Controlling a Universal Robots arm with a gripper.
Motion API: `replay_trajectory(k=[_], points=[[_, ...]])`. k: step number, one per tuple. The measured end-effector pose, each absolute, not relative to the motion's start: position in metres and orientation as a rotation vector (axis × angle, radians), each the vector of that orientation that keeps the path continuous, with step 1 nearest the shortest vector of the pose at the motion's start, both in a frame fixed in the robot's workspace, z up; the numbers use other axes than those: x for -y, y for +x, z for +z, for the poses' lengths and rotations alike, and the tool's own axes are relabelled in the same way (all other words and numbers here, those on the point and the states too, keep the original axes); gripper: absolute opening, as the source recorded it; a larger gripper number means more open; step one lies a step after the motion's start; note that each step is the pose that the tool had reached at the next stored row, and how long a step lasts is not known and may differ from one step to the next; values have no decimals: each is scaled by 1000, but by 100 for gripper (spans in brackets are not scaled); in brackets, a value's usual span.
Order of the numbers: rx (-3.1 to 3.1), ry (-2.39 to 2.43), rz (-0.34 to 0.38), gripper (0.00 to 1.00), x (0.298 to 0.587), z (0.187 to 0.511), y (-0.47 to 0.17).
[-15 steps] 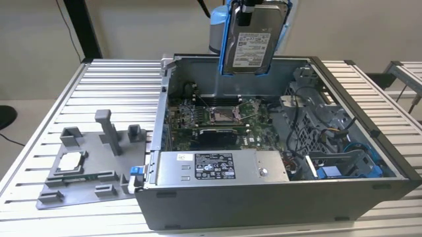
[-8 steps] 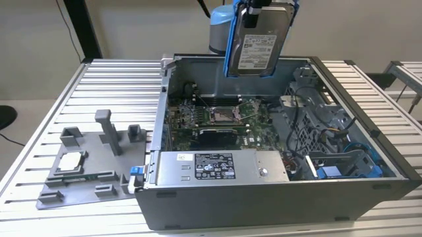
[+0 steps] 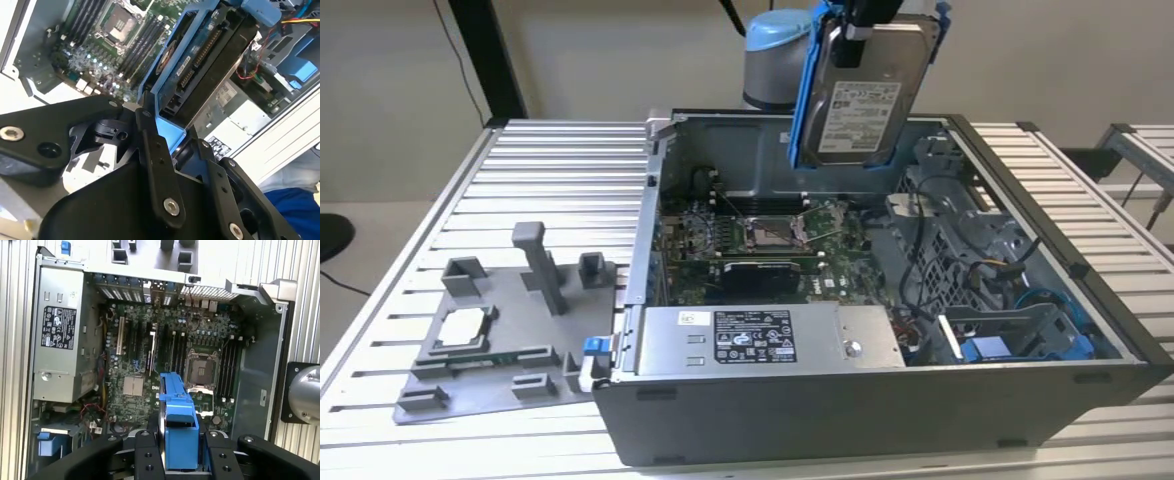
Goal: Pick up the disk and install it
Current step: 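Pick up the disk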
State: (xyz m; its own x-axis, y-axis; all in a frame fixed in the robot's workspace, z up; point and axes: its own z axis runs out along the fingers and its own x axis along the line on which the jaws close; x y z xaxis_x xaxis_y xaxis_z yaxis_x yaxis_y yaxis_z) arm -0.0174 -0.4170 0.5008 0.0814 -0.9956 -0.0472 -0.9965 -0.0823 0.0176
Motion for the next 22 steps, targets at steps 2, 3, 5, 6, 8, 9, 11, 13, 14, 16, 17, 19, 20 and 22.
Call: replay_trajectory(k=[2, 3, 5, 6, 8, 9, 11, 13, 14, 16, 17, 19, 20, 22], points=[[-2115, -2296, 73, 0, 423, 501, -15], [-2115, -2296, 73, 0, 427, 501, -14], [-2115, -2296, 73, 0, 433, 501, -12], [-2115, -2296, 73, 0, 436, 501, -11], [-2115, -2296, 73, 0, 443, 501, -9], [-2115, -2296, 73, 0, 447, 500, -8], [-2115, -2296, 73, 0, 454, 500, -7], [-2115, -2296, 73, 0, 461, 500, -5], [-2115, -2296, 73, 0, 464, 500, -5], [-2114, -2295, 74, 0, 471, 500, -3], [-2114, -2295, 74, 0, 474, 500, -3], [-2113, -2294, 73, 0, 481, 500, -2], [-2113, -2294, 73, 0, 485, 499, -1], [-2112, -2293, 72, 0, 492, 499, -1]])
